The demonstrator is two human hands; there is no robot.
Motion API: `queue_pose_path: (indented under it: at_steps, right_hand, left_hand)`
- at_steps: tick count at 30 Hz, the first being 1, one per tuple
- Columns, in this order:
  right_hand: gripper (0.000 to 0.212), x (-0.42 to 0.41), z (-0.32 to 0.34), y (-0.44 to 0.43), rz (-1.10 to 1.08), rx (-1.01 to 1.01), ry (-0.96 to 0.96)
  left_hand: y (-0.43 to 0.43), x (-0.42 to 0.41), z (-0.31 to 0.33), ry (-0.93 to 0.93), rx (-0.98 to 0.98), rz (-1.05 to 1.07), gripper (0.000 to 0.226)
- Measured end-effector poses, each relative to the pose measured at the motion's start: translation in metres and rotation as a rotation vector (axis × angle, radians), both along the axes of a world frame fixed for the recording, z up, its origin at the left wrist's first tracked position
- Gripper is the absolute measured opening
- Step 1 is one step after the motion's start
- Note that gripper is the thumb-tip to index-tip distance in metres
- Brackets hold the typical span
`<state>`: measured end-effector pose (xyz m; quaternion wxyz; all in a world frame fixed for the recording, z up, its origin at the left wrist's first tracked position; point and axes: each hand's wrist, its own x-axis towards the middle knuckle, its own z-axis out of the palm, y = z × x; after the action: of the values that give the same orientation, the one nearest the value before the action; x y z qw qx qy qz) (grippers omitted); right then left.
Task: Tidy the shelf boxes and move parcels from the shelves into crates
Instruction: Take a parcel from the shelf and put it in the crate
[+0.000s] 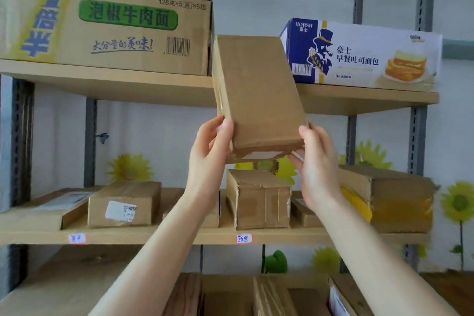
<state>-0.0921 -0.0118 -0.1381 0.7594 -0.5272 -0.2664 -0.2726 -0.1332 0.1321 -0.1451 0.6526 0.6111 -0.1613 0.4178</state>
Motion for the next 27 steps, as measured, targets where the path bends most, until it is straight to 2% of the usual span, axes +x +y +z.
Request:
queue_pose_path:
  at_steps: [4,7,8,11,13,15,16,18,20,22,23,25,26,27]
  right_hand:
    - [0.022,-0.013,-0.033,0.001,0.066,0.018,0.037]
    - [0.034,-0.021,-0.042,-0.003,0.105,-0.037,0.023]
    - [0.037,-0.022,-0.043,-0.005,0.124,-0.063,0.021]
    - [0.031,-0.022,-0.041,-0.01,0.061,-0.224,-0.001]
    - [0.02,-0.022,-0.039,-0.011,0.076,-0.329,0.014]
    - [0.047,-0.025,-0.037,-0.01,0.149,-0.453,0.053]
    - [0.051,-0.024,-0.038,-0.01,0.181,-0.498,0.067]
    - [0.042,-0.02,-0.042,-0.009,0.215,-0.475,0.079]
    - [0.033,-0.011,-0.047,-0.012,0.23,-0.35,0.127]
    - [0.043,-0.005,-0.053,-0.014,0.32,-0.22,0.223]
    - [0.051,-0.004,-0.057,-0.014,0.368,-0.156,0.273]
    - [0.054,0.0,-0.066,-0.014,0.436,-0.055,0.312]
    - [0.05,0.002,-0.07,-0.014,0.449,-0.028,0.307]
    - [0.046,0.003,-0.074,-0.014,0.451,-0.018,0.3]
  left_hand:
    - [0.01,-0.007,-0.027,0.057,-0.045,-0.058,0.021]
    - [0.019,-0.012,-0.039,0.13,-0.078,-0.088,0.067]
    - [0.023,-0.014,-0.04,0.148,-0.076,-0.132,0.069]
    - [0.028,-0.013,-0.044,0.127,-0.083,-0.217,0.046]
    - [0.026,-0.011,-0.048,0.116,-0.127,-0.239,0.046]
    - [0.023,-0.007,-0.054,0.126,-0.094,-0.229,0.048]
    - [0.022,-0.006,-0.056,0.145,-0.06,-0.216,0.047]
    - [0.021,-0.006,-0.059,0.186,-0.025,-0.194,0.035]
    - [0.023,-0.006,-0.063,0.194,-0.007,-0.165,0.026]
    - [0.024,-0.007,-0.066,0.156,0.034,-0.089,0.02]
    - [0.024,-0.008,-0.066,0.153,0.05,-0.068,0.028]
    - [0.023,-0.01,-0.067,0.216,0.009,-0.121,0.076]
    - [0.023,-0.012,-0.066,0.283,-0.039,-0.182,0.09]
    - [0.024,-0.013,-0.065,0.339,-0.075,-0.235,0.091]
